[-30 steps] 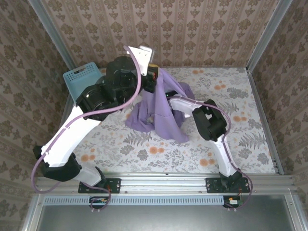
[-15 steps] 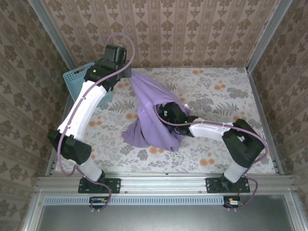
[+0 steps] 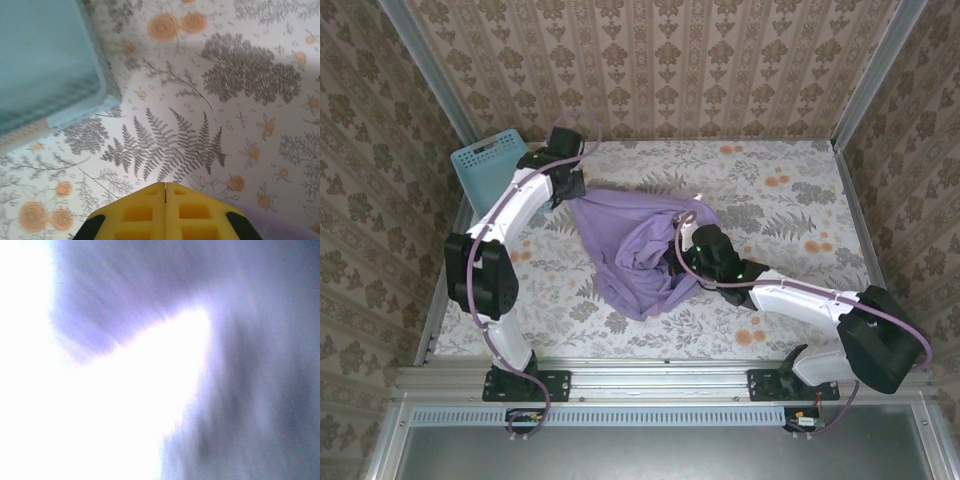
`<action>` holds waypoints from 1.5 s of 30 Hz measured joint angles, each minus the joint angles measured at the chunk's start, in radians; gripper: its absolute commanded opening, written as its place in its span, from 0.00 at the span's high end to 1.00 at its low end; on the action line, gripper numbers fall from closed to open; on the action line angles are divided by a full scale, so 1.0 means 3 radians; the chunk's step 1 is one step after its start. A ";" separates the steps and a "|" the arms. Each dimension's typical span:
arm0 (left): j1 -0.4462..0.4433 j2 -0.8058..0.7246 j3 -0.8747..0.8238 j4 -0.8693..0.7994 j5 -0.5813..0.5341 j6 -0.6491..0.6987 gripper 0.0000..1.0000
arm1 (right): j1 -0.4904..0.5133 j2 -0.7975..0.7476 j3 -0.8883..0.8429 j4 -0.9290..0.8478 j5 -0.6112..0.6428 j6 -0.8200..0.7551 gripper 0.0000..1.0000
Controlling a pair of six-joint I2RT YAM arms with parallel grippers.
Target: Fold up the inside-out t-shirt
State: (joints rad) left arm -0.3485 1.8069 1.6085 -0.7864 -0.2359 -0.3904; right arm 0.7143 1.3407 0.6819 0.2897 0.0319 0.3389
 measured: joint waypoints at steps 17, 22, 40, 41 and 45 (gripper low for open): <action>-0.1348 -0.2261 -0.2647 0.1837 0.1081 -0.0154 0.32 | -0.0003 0.0004 -0.0112 0.0029 -0.0211 0.0128 1.00; -0.1589 -0.1937 -0.2683 0.2302 0.1249 -0.0123 0.33 | -0.0001 0.0003 -0.0114 0.0052 -0.0235 0.0192 1.00; -0.0982 -0.1531 -0.2509 0.2275 0.0796 -0.0327 1.00 | 0.0036 -0.0754 -0.0416 -0.0184 -0.0207 0.0174 1.00; -0.0879 -0.1517 -0.2466 0.2202 0.0796 -0.0360 1.00 | 0.0036 -0.0877 -0.0449 -0.0210 -0.0206 0.0168 1.00; -0.0674 -0.1280 -0.2185 0.1923 0.0699 -0.0402 1.00 | 0.0051 -0.1357 -0.0580 -0.0331 -0.0179 0.0164 1.00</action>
State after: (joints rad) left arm -0.5507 1.4227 0.9531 -0.2096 -0.0261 -0.5110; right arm 0.7296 0.9337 0.5079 0.1905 -0.0219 0.3882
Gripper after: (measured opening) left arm 0.057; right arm 0.064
